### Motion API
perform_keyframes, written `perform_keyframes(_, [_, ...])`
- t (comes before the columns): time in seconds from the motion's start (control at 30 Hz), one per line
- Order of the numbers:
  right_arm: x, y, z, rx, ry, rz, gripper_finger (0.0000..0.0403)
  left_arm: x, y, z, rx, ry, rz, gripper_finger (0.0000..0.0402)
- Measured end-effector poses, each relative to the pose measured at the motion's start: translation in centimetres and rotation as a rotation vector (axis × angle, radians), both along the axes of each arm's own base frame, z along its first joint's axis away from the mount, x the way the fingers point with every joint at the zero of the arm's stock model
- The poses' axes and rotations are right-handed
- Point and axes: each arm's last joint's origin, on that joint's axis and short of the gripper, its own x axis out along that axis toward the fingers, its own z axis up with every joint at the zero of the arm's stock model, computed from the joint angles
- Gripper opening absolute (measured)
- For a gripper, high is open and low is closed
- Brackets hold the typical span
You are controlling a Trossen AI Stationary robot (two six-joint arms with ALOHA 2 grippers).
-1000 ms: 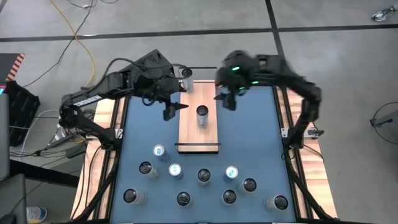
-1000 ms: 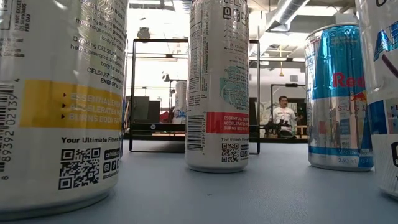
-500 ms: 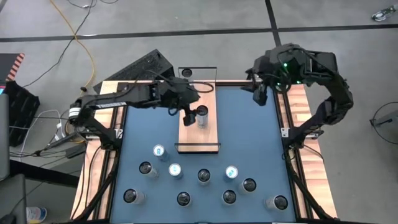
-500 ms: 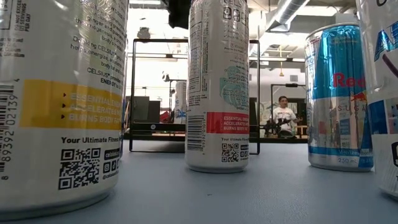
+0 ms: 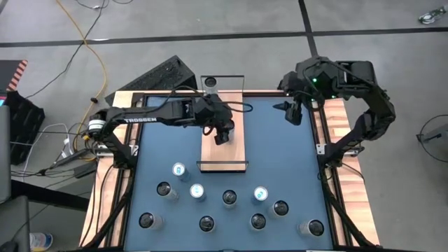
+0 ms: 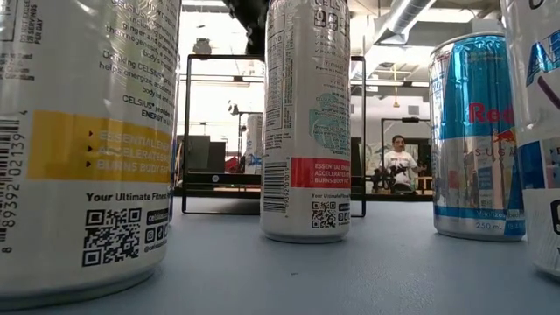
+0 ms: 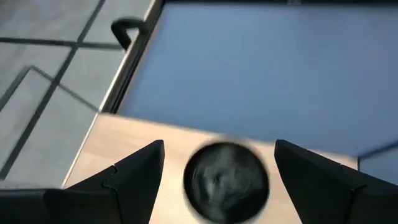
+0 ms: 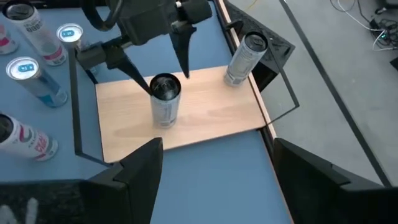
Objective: Place canned beverage on shelf
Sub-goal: Put the top white-blue soda can on the shelf
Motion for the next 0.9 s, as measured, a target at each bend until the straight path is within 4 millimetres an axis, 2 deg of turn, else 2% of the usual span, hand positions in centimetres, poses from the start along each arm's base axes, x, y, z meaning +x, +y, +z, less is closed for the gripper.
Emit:
perform_keyframes(0.23, [0.0,0.0,0.0,-0.011,0.006,0.013,0.0286,1.0,-1.2,-1.8,0.028,0.076,-0.005,0.0291])
perform_keyframes(0.6, [0.0,0.0,0.0,-0.005,0.007,0.020,0.0286,1.3,-1.2,-2.4,0.034,0.103,0.012,0.0289])
perform_keyframes(0.9, [0.0,0.0,0.0,-0.005,0.007,0.019,0.0286,1.2,-1.2,-2.5,0.050,0.120,0.023,0.0244])
